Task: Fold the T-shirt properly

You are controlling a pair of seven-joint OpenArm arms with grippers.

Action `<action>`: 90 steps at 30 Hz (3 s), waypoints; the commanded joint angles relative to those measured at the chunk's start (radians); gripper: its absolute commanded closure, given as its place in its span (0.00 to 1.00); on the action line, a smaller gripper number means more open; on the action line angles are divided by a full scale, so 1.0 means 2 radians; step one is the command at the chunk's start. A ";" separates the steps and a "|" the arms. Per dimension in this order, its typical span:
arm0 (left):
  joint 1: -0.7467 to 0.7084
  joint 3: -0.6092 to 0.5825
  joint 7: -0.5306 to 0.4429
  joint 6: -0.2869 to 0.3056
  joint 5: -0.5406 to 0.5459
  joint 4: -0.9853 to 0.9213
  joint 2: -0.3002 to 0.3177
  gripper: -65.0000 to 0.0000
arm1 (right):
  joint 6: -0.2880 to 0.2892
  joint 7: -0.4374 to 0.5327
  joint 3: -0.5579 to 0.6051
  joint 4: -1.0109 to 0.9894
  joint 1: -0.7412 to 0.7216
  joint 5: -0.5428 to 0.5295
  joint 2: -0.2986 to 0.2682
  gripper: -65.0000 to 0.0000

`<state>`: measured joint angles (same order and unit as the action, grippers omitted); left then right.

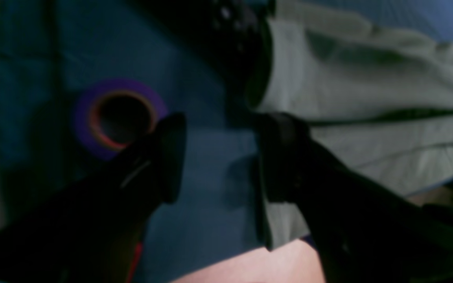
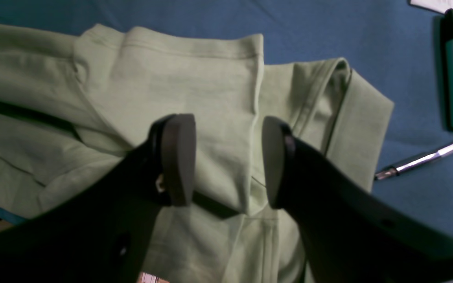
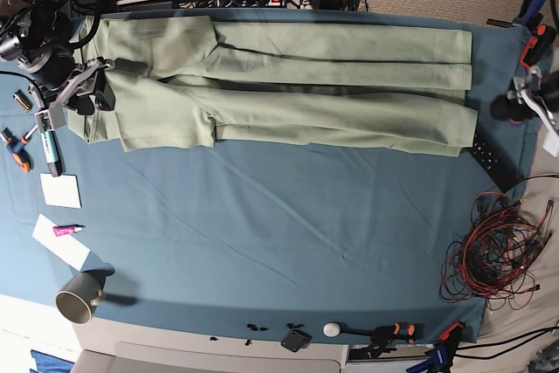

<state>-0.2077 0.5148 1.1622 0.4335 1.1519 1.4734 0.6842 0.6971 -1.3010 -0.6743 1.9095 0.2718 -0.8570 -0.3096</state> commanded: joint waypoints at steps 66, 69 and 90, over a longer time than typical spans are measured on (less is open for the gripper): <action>-0.021 -0.011 -0.029 0.023 0.006 -0.032 -0.138 0.77 | 0.000 0.017 -0.004 0.006 -0.003 -0.007 -0.007 0.58; -0.021 -0.011 -0.027 0.049 0.015 -0.032 -0.134 1.00 | 0.000 0.017 -0.004 0.006 -0.003 -0.007 -0.007 0.57; -0.006 -0.195 0.030 0.132 0.140 0.125 -0.202 1.00 | 0.000 0.022 -0.004 0.006 -0.003 -0.004 -0.007 0.57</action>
<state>-0.2340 0.1169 1.2404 0.6933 1.4021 1.7046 0.2737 0.6971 -1.2823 -0.6743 1.9095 0.2718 -0.8562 -0.3096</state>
